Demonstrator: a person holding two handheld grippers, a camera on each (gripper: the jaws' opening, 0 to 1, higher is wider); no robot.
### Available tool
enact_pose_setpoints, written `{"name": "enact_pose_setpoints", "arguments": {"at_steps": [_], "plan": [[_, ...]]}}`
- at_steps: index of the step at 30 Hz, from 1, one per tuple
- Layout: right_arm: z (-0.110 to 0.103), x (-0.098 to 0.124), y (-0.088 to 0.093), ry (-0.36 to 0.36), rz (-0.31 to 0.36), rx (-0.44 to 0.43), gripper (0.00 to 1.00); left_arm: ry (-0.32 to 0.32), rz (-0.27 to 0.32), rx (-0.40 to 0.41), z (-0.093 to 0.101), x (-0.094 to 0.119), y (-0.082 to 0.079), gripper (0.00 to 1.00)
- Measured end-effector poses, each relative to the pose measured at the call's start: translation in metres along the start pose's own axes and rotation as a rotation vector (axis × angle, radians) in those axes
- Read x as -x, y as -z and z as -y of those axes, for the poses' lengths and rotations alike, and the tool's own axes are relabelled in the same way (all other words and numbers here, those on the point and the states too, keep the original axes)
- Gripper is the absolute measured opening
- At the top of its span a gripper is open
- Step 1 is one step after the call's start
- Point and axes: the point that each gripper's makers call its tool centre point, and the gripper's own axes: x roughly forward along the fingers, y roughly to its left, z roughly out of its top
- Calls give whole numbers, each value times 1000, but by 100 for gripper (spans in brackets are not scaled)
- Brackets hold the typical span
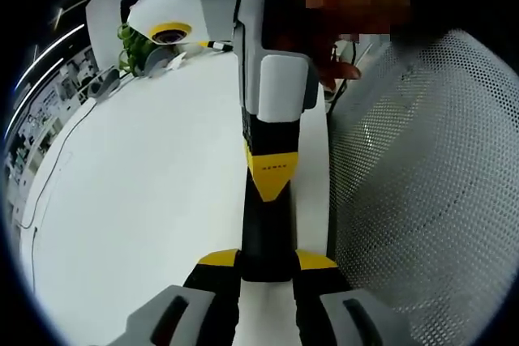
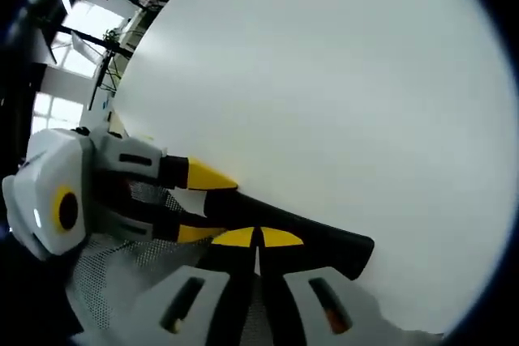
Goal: Press the specified remote control buttons in sequence, fully releasing each button before pressing the next.
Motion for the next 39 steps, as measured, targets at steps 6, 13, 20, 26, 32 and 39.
{"name": "enact_pose_setpoints", "arguments": {"at_steps": [6, 13, 20, 26, 32, 39], "plan": [[-1, 0, -4, 10, 22, 36, 0, 0, -2, -1, 0, 0, 0, 25], [0, -1, -4, 29, 20, 67, 0, 0, -2, 0, 0, 0, 0, 25], [0, -1, -4, 22, 31, 59, 0, 1, -1, 2, 0, 0, 0, 25], [-1, -3, -4, 60, 34, 141, 0, 1, -3, 1, 0, 0, 0, 25], [-1, -3, -4, 111, 22, 212, 0, -12, -1, 21, 0, 0, -1, 25], [1, -2, -4, 79, 30, 141, 0, -21, 2, 34, 0, -1, -1, 25]]}}
